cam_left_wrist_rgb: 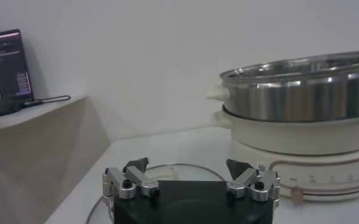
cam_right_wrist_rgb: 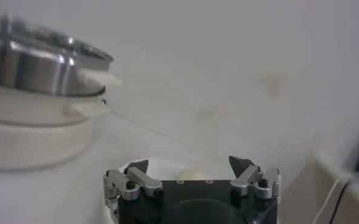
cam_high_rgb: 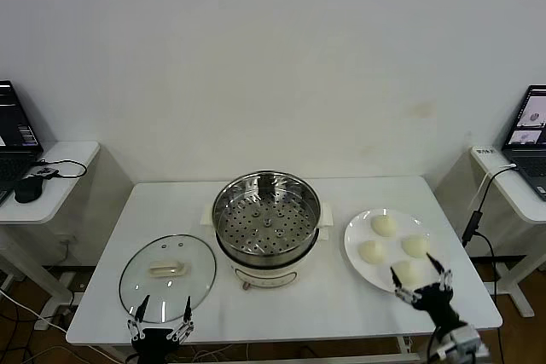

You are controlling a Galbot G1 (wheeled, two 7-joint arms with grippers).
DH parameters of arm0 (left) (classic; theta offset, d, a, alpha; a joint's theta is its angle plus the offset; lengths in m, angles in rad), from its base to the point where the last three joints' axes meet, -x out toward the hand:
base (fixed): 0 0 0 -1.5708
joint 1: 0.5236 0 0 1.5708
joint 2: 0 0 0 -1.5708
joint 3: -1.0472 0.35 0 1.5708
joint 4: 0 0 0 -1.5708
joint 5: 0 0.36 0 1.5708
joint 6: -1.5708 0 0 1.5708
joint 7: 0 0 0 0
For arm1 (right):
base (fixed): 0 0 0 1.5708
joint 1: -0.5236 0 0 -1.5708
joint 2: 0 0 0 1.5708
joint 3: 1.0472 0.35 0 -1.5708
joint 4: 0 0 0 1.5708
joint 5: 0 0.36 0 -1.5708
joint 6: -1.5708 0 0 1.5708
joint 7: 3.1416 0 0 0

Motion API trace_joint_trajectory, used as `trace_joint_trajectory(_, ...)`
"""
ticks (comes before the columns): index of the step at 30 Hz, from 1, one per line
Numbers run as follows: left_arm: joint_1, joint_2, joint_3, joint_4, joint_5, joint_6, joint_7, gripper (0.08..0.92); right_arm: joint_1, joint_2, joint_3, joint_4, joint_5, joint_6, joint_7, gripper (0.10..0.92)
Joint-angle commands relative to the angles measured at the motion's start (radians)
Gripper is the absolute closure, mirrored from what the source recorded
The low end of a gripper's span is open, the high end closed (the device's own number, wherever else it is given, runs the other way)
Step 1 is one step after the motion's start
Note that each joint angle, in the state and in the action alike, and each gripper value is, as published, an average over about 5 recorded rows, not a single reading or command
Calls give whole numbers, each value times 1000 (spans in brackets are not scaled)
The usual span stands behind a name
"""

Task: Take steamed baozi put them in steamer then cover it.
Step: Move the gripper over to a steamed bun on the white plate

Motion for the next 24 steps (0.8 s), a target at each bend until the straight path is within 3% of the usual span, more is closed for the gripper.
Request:
trace_joint_trajectory(1,-23,7,-14,1,71,52,33,177,155,-143,15,-79,-204,-24,-53,203)
trace_joint_trajectory(11,-36,15,-54,4,74,88,21,177,474,-385,-167,-270,-390,-66,-427,203)
trace_joint_trajectory(17,-39,16,-72,1,72,99,14,177,775,-448,-450,-451,-377,-24,-598,202)
trace_joint_trajectory(24,-38,19,-89,6,74,102,10,177,1135,-413,-866,-617,-272,20,-769,202)
